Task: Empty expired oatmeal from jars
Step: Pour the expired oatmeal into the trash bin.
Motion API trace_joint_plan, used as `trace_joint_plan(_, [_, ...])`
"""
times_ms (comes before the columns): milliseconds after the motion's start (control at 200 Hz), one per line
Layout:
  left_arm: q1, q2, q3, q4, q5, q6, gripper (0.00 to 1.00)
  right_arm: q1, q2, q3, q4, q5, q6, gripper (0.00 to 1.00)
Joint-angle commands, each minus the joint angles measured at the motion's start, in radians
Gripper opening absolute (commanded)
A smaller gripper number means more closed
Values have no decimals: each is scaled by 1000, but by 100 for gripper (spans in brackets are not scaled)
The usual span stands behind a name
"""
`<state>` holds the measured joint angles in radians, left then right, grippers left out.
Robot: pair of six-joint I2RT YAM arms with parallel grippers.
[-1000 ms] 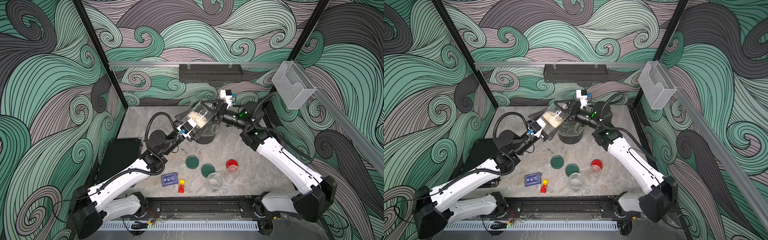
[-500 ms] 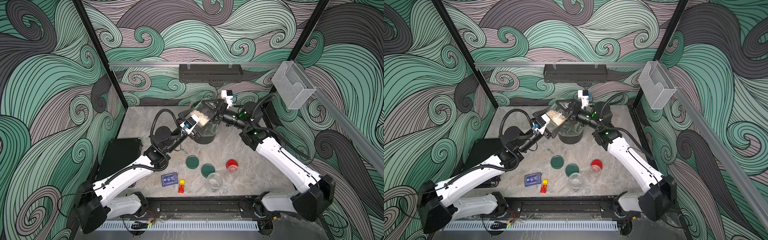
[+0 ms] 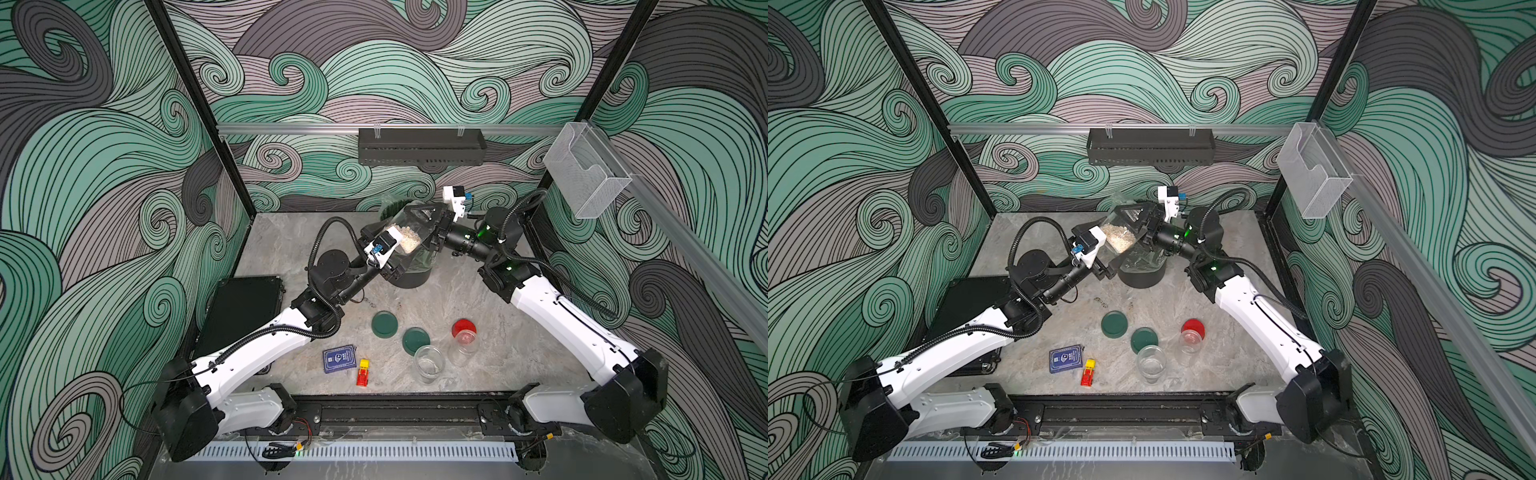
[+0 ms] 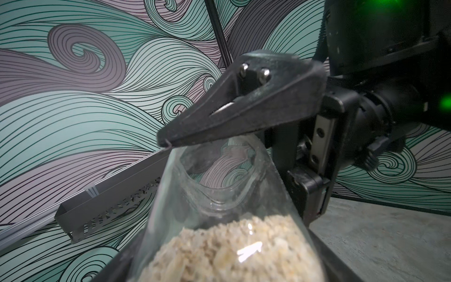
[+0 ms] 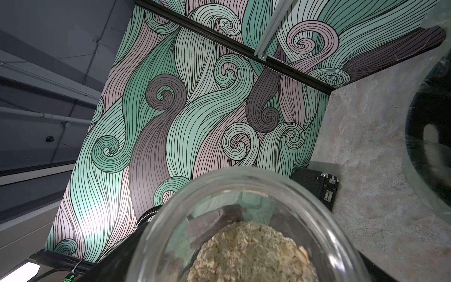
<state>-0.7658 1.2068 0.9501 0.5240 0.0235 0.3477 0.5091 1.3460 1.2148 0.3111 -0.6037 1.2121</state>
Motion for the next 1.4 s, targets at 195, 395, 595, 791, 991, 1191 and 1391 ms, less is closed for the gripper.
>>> trace_joint_plan(195, [19,22,67,62,-32,-35,0,-18,-18,0,72,-10,-13,99])
trace_joint_plan(395, [36,29,96,8,-34,-73,0,-22,-49,-24,5,18,-68,99])
trace_joint_plan(595, [41,23,92,-5,-39,-84,0,-43,-63,-47,-17,30,-71,99])
trace_joint_plan(791, [48,25,90,-23,-58,-98,0,-57,-78,-62,-26,26,-76,99])
trace_joint_plan(991, [53,25,115,-104,-101,-113,0,-72,-135,-113,-68,32,-119,99])
trace_joint_plan(1191, [63,39,178,-242,-121,-129,0,-96,-214,-176,-109,66,-205,99])
trace_joint_plan(1391, [66,96,290,-373,-125,-154,0,-118,-274,-171,-213,166,-387,99])
